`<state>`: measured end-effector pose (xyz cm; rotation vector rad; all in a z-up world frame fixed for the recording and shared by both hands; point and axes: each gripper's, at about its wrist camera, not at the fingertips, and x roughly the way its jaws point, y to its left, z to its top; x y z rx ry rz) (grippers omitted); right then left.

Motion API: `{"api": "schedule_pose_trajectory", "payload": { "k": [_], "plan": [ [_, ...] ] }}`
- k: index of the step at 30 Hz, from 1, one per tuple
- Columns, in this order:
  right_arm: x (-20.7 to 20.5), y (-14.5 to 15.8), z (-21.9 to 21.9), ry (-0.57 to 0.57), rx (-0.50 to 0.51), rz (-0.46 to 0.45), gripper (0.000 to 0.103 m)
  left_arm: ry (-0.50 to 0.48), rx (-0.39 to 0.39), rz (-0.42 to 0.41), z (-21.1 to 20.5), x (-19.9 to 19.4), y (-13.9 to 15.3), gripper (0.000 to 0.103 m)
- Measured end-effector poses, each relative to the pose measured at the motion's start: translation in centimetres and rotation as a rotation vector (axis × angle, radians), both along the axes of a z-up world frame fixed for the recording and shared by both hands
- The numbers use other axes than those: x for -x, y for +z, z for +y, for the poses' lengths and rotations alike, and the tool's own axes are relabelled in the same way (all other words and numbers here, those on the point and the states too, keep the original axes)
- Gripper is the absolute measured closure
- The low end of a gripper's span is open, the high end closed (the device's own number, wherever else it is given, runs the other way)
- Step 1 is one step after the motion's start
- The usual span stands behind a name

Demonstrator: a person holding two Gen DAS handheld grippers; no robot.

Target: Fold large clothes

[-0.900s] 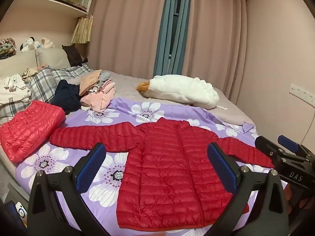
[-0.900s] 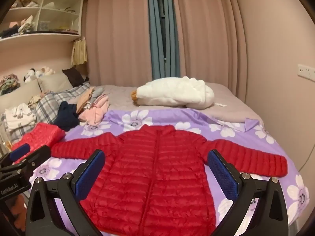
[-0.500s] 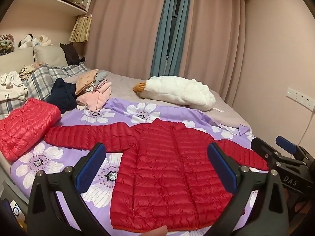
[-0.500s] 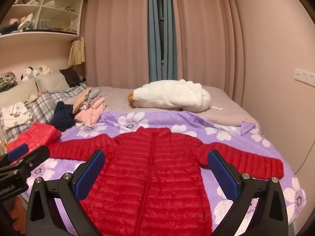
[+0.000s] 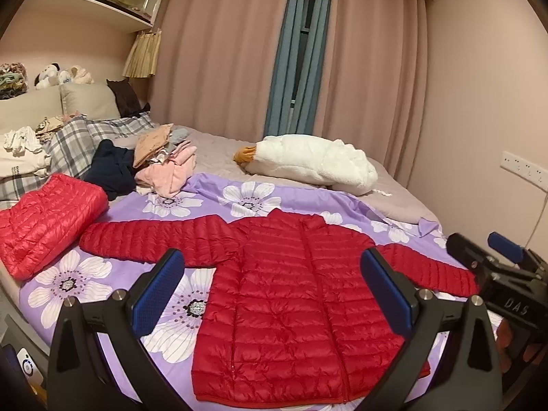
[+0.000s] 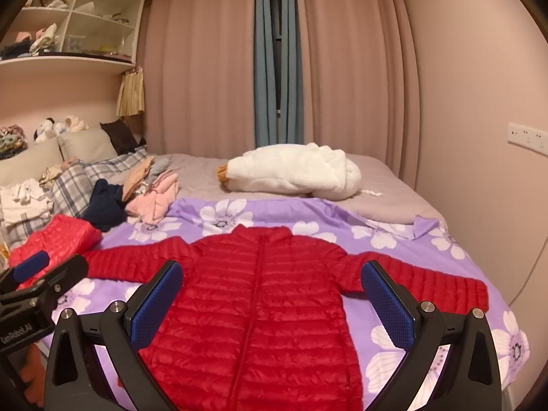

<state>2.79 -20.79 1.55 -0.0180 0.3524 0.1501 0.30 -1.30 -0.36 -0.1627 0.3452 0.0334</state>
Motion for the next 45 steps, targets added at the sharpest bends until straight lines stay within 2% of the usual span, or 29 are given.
{"api": "schedule_pose_trajectory", "payload": {
  "k": [12,19,25,32,45],
  "plan": [
    [0.0,-0.2,-0.1,-0.045,-0.008,0.010,0.000,-0.003,0.025,-0.023,1.0,0.7,-0.1,0.000],
    [-0.2,-0.3,0.3,-0.020,0.011,0.020,0.000,-0.010,0.042,-0.018,1.6,0.8,-0.1,0.000],
    [-0.5,-0.4,0.3,-0.027,0.022,0.019,0.000,-0.018,0.016,-0.014,1.1,0.7,-0.3,0.000],
    [-0.7,-0.5,0.1,-0.041,0.025,0.028,0.000,-0.027,0.036,-0.010,1.1,0.3,-0.3,0.000],
    [-0.1,-0.1,-0.8,-0.049,0.032,0.007,0.000,-0.008,-0.006,0.004,0.4,0.4,-0.6,0.000]
  ]
}}
